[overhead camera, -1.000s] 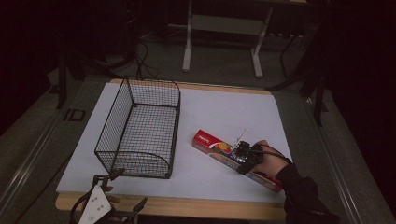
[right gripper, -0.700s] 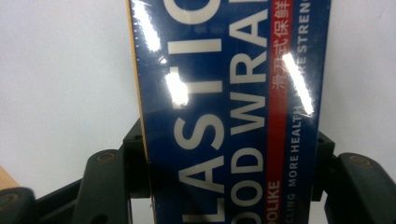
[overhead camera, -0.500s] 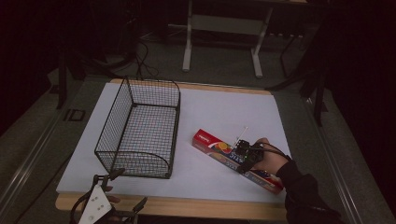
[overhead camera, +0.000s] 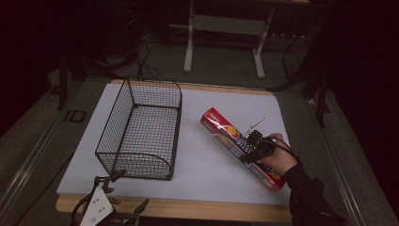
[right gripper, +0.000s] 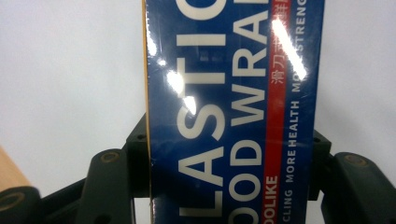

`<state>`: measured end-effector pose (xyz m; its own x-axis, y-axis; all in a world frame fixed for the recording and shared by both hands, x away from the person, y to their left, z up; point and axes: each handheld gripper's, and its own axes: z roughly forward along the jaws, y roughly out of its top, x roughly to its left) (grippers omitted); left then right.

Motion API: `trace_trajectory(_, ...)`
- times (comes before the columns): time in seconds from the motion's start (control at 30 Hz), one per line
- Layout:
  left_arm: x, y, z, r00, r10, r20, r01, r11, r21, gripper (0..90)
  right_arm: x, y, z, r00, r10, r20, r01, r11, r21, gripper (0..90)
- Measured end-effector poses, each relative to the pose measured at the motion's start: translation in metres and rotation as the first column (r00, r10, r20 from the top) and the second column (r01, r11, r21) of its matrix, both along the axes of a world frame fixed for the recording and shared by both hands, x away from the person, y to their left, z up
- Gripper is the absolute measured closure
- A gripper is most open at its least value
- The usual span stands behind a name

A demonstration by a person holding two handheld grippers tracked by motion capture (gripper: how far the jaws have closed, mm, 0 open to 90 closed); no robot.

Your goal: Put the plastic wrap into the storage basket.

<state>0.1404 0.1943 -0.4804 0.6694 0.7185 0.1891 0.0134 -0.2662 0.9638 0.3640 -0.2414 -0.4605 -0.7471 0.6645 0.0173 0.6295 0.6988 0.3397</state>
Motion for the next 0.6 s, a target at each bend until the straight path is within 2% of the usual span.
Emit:
trace_trajectory(0.1, 0.0, 0.0, 0.0, 1.0, 0.0, 0.0, 0.0, 1.0, 0.001, 0.2, 0.0, -0.001, 0.005, 0.9995, -0.025, 0.02, 0.024, 0.999, 0.04, 41.0)
trace_trajectory(0.17, 0.0, 0.0, 0.0, 1.0, 0.0, 0.0, 0.0, 1.0, 0.002, 0.2, -0.001, 0.0, 0.007, 0.9979, -0.038, 0.053, 0.035, 0.998, 0.054, 40.9)
trace_trajectory(0.2, 0.0, 0.0, 0.0, 1.0, -0.001, 0.0, 0.001, 1.0, 0.002, 0.2, -0.001, 0.001, 0.009, 0.9954, -0.055, 0.078, 0.05, 0.997, 0.065, 41.0)
trace_trajectory(0.27, 0.0, 0.0, 0.0, 1.0, 0.001, 0.0, -0.001, 1.0, 0.003, 0.2, 0.0, 0.002, 0.012, 0.9922, -0.08, 0.095, 0.072, 0.993, 0.09, 41.0)
trace_trajectory(0.3, 0.0, 0.0, 0.0, 1.0, 0.0, 0.0, 0.0, 1.0, 0.002, 0.2, -0.001, 0.003, 0.014, 0.9882, -0.084, 0.128, 0.073, 0.993, 0.092, 41.0)
trace_trajectory(0.43, 0.0, 0.0, 0.0, 1.0, 0.001, 0.0, -0.001, 1.0, 0.004, 0.2, -0.001, 0.01, 0.02, 0.9834, -0.096, 0.154, 0.077, 0.989, 0.128, 41.0)
trace_trajectory(0.47, 0.0, 0.0, 0.0, 1.0, 0.001, 0.0, -0.001, 1.0, 0.004, 0.2, -0.002, 0.013, 0.022, 0.9799, -0.101, 0.172, 0.079, 0.988, 0.13, 41.0)
trace_trajectory(0.6, 0.0, 0.0, 0.0, 1.0, 0.001, 0.001, -0.001, 1.0, 0.005, 0.2, -0.002, 0.022, 0.028, 0.9724, -0.12, 0.2, 0.091, 0.984, 0.151, 41.0)
